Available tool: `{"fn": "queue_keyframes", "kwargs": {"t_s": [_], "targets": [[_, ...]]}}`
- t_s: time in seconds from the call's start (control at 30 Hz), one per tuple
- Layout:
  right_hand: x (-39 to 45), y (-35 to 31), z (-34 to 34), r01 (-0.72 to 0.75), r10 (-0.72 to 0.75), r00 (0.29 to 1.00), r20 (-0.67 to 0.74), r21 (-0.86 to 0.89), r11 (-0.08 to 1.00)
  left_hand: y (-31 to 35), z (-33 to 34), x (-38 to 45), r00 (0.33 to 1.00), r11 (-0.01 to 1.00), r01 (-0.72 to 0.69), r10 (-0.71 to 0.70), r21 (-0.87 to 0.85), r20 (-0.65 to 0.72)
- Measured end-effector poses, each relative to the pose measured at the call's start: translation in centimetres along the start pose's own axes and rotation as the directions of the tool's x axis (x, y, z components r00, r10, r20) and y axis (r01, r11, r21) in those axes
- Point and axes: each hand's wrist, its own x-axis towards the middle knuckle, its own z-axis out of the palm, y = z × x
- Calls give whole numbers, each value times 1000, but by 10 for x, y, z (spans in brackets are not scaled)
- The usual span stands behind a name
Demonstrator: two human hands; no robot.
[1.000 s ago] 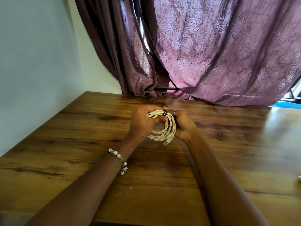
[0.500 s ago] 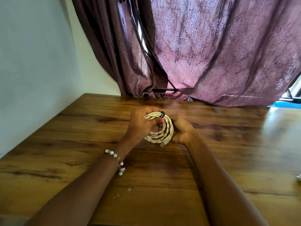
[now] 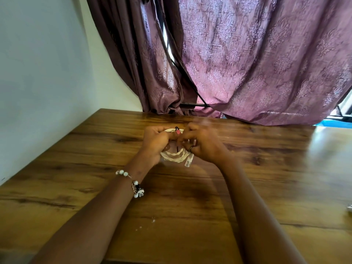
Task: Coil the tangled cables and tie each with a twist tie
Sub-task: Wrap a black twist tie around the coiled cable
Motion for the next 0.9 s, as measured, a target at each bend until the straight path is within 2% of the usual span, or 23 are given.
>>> {"fn": "queue_keyframes", "kwargs": {"t_s": [0.1, 0.2, 0.23, 0.3, 0.37, 0.43, 0.57, 0.7, 0.8, 0.9], "targets": [[1, 1, 7, 54, -57, 998, -33, -77, 996, 0, -4, 6, 996, 997, 77, -77, -10, -38], [2, 2, 16, 77, -91, 984, -152, -95, 992, -3, -5, 10, 994, 995, 102, -102, -10, -44], [3, 1, 19, 46, -50, 979, -199, -27, 999, -4, -4, 11, 996, 996, 88, -88, -1, -32], [2, -2, 21, -72, 140, 957, -255, 261, 963, -4, -4, 10, 999, 999, 41, -41, 4, 7], [1, -5, 19, -169, 358, 905, -231, 577, 799, -4, -4, 9, 998, 1000, 7, -6, -16, 65], [0, -10, 17, -211, 498, 850, -169, 758, 618, -4, -4, 7, 994, 999, -25, 27, -20, 103], [-1, -19, 16, -250, 631, 771, -84, 872, 422, -5, -3, 2, 990, 996, -81, 75, 48, 121], [2, -23, 11, -258, 785, 620, -6, 943, 211, -5, 0, -4, 977, 982, -160, 143, 97, 160], [2, -25, 10, -277, 819, 573, -32, 933, 231, -10, 4, -4, 976, 972, -194, 176, 136, 130], [2, -22, 12, -347, 802, 592, -78, 873, 342, -12, 5, -4, 978, 975, -183, 168, 127, 121]]}}
